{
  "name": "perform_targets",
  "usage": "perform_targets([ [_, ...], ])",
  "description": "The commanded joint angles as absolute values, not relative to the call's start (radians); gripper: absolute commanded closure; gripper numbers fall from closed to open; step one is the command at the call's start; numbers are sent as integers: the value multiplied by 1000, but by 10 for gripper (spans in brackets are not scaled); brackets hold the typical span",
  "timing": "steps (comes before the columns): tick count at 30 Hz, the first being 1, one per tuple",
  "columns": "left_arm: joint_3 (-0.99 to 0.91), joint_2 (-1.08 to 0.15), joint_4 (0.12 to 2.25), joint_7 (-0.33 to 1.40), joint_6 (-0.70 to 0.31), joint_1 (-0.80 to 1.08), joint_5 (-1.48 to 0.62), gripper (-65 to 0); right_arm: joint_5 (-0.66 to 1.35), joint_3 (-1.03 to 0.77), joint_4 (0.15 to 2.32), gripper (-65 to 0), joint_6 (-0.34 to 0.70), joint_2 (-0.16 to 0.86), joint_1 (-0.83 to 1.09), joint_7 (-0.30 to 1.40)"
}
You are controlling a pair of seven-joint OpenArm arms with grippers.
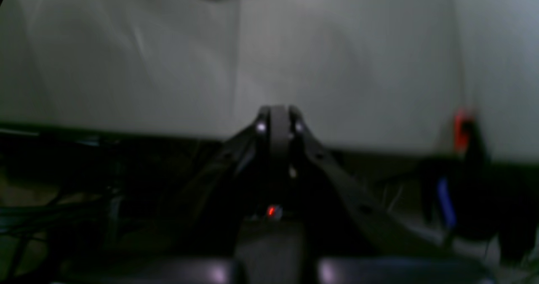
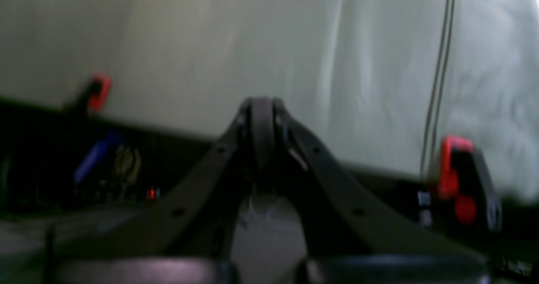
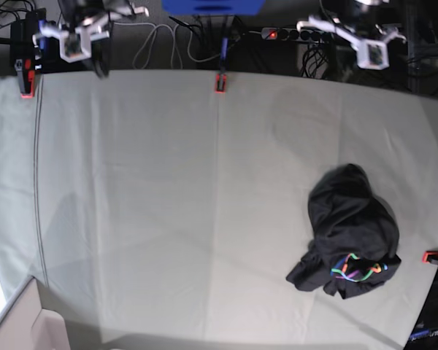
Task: Layout the t-shirt on the table in an organized manner, then fold the t-shirt properly
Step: 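Lower the left gripper onto the crumpled black t-shirt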
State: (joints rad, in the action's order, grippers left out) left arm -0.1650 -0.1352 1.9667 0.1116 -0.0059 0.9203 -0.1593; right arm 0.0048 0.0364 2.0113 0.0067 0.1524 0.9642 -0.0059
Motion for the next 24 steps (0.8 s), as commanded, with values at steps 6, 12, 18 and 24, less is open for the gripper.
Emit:
perform_targets([
  [6, -203, -145, 1983, 142, 4, 802, -277, -188, 5, 150, 2032, -130, 8, 163, 885, -36],
  [12, -311, -114, 1980, 246, 4, 619, -371, -232, 5, 236, 2031, -281, 8, 197, 846, -30],
  [18, -390, -54, 1906, 355, 4, 415, -381, -234, 5, 236, 2025, -295, 8, 206, 846, -25],
  [24, -441, -2, 1781, 409, -2, 272, -383, -343, 5, 239, 2025, -295, 8, 237, 854, -25],
])
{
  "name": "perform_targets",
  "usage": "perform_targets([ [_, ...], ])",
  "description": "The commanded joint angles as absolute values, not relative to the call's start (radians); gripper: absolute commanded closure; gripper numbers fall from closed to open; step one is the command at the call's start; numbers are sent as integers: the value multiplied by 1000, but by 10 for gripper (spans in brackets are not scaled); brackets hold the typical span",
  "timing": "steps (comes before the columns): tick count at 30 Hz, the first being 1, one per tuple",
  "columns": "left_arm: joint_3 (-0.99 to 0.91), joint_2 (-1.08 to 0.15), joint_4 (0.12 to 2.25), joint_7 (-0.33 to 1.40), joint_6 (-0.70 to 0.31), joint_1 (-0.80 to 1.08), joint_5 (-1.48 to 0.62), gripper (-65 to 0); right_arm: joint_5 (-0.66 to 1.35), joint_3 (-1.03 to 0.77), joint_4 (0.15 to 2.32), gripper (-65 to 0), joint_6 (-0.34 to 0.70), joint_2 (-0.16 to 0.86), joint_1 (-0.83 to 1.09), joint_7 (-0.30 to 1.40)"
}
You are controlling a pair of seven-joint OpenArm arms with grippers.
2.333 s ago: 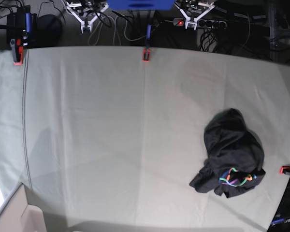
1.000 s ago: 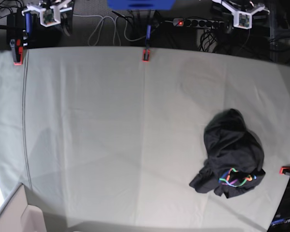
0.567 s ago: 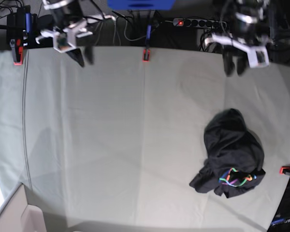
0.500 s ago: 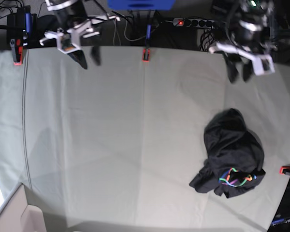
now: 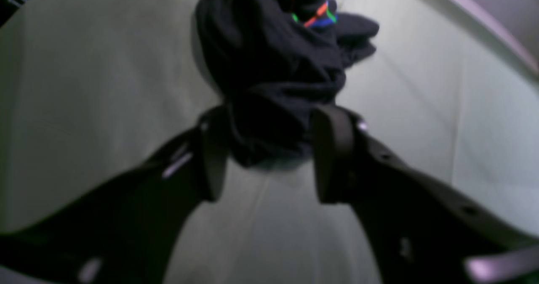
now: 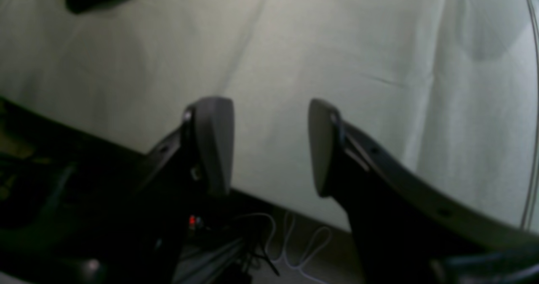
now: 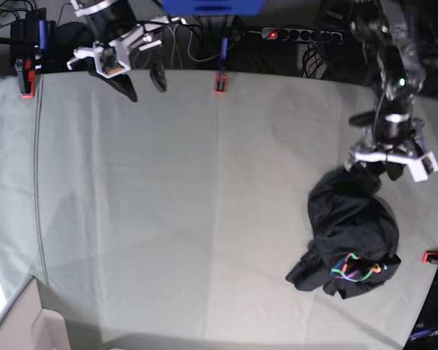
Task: Layout the t-shirt on the table in an organized manner, then fold the t-shirt properly
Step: 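Lower the left gripper onto the crumpled black t-shirt, then grasp the t-shirt with the left gripper and lift it up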
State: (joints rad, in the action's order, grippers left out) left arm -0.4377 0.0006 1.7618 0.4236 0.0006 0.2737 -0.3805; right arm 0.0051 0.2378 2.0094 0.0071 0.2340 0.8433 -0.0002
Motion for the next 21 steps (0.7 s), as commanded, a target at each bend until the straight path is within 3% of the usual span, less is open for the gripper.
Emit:
perform_targets([
  [1, -440, -2, 1748, 409, -2, 254, -383, -357, 5, 239, 2023, -295, 8, 243, 854, -25],
  [9, -437, -7, 1500, 403, -4, 108, -384, -362, 5, 232, 2023, -295, 8, 246, 868, -24],
  [21, -435, -8, 1336, 401, -4, -13, -384, -361, 5, 240, 2022, -295, 8, 243, 866, 38],
])
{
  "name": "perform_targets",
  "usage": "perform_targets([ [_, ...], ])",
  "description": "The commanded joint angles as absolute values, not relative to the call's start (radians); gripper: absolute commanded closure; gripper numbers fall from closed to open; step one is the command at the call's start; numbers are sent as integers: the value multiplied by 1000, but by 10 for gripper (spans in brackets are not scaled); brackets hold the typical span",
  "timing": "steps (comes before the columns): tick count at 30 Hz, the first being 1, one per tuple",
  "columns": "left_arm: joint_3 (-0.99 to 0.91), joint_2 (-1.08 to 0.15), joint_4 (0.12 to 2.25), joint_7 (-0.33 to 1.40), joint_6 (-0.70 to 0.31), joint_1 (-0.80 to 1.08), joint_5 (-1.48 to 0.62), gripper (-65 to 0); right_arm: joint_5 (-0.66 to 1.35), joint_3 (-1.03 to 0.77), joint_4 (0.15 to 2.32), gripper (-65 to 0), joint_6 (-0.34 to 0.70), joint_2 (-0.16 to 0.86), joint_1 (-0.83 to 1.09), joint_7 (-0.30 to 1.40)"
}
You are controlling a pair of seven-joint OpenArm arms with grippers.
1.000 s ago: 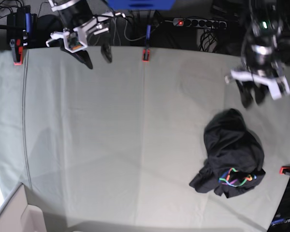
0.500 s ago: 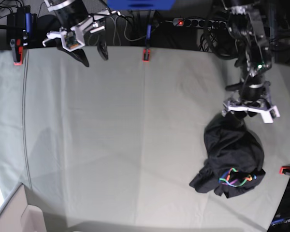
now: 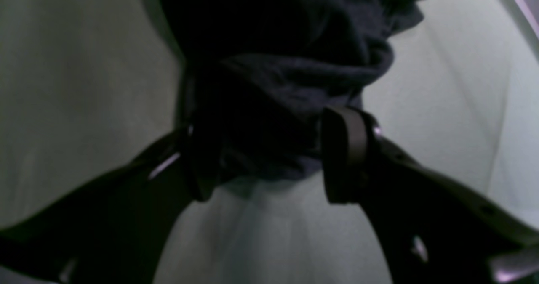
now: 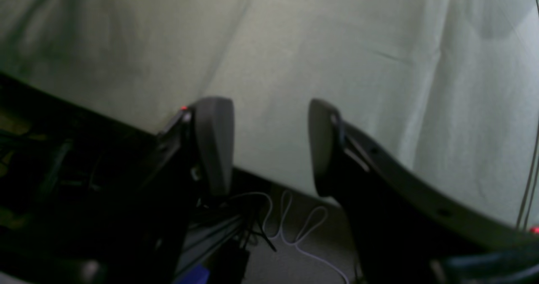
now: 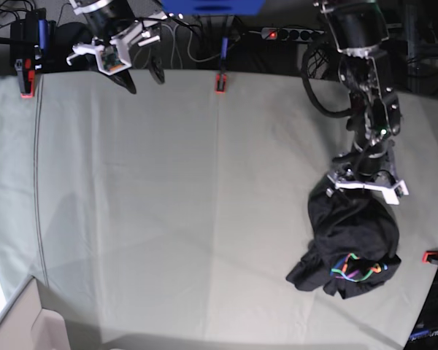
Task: Layout the t-shirt on the table in an organized manner, then fold the t-shirt properly
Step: 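Grasp the t-shirt with the left gripper and lift it up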
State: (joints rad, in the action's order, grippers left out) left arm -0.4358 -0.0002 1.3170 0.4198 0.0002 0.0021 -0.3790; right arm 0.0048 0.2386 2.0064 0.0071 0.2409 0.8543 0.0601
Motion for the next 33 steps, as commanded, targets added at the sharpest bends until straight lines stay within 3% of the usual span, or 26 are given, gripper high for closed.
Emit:
perform_targets([
  [1, -435, -8, 1325, 401, -4, -21, -384, -360, 5, 240, 2022, -295, 8, 243, 866, 38],
  [5, -433, -8, 1311, 400, -4, -38, -384, -311, 5, 240, 2022, -295, 8, 243, 868, 44],
  [7, -437, -8, 1310, 400, -4, -47, -384, -222, 5, 240, 2022, -295, 8, 243, 868, 44],
  [10, -438, -13, 1297, 400, -4, -50, -383, -22, 5, 240, 2022, -295, 8, 246, 869, 44],
  [11, -440, -24, 1297, 400, -4, -50, -383, 0, 5, 240, 2022, -295, 8, 246, 869, 44],
  [16, -441, -44, 1357, 401, -4, -25, -394, 0, 5, 240, 2022, -295, 8, 246, 869, 44],
  [26, -615, -54, 1799, 407, -4, 364, -636, -1, 5, 242, 2022, -295, 8, 246, 865, 44],
  [33, -840, -58, 1776, 407, -5, 492, -782, -1, 5, 243, 2022, -295, 8, 243, 857, 39],
])
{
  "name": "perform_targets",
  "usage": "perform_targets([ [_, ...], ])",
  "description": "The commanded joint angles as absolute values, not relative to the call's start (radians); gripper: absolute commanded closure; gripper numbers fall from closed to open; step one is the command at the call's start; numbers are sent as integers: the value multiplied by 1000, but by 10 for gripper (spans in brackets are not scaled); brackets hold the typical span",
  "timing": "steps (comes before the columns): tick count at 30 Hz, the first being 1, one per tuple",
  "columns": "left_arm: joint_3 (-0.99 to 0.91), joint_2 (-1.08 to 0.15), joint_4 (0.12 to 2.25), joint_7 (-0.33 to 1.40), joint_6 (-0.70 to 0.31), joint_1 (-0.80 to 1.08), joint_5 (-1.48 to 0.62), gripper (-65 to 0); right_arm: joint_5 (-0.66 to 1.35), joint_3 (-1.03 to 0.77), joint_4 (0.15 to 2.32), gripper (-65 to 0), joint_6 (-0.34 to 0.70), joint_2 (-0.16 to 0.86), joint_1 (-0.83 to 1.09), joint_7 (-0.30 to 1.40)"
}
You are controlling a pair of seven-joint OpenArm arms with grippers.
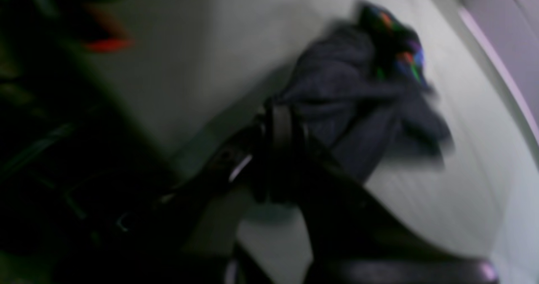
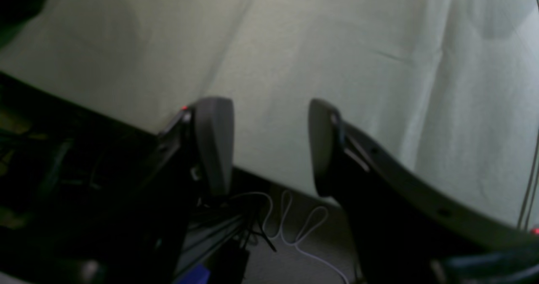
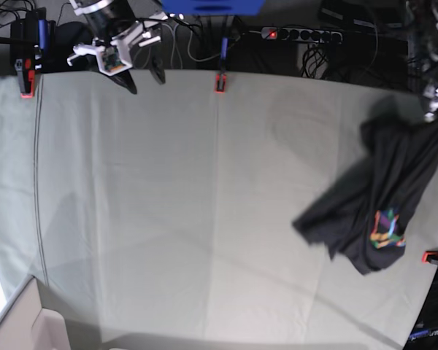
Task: Layout the t-shirt on the table in an organized manner, then fold the t-shirt properly
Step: 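Grasp the t-shirt with the left gripper and lift it up, then lower the left gripper back onto the hanging t-shirt and regrasp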
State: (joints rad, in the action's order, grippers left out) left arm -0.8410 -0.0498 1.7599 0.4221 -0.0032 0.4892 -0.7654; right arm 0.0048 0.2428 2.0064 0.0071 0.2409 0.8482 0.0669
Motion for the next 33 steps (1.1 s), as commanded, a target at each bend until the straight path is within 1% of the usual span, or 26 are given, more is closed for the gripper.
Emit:
perform_targets([
  [1, -854, -58, 1755, 407, -7, 489, -782, -1, 5, 243, 2022, -295, 8, 243, 849, 39],
  [8, -860, -58, 1646, 407, -7, 487, -782, -1, 5, 309, 2022, -295, 8, 254, 839, 41],
  [13, -860, -58, 1639, 409, -7, 487, -782, -1, 4, 375, 2022, -295, 8, 262, 811, 47],
  [21, -865, -58, 1641, 410, -7, 469, -782, -7, 4, 421, 2022, -298, 8, 266, 760, 127],
  [23, -865, -58, 1647, 410, -7, 470, -782, -37, 4, 423, 2022, -298, 8, 266, 757, 131],
  [24, -866, -58, 1649, 410, -7, 472, -782, -71, 4, 423, 2022, -298, 8, 266, 759, 131],
  [27, -868, -56, 1652, 410, -5, 472, -782, -203, 4, 420, 2022, -298, 8, 266, 759, 131],
  [28, -869, -54, 1652, 409, -5, 472, -782, -233, 4, 418, 2022, -298, 8, 266, 759, 128],
  [33, -940, -45, 1655, 409, -5, 467, -783, -238, 4, 415, 2022, -298, 8, 266, 757, 128],
])
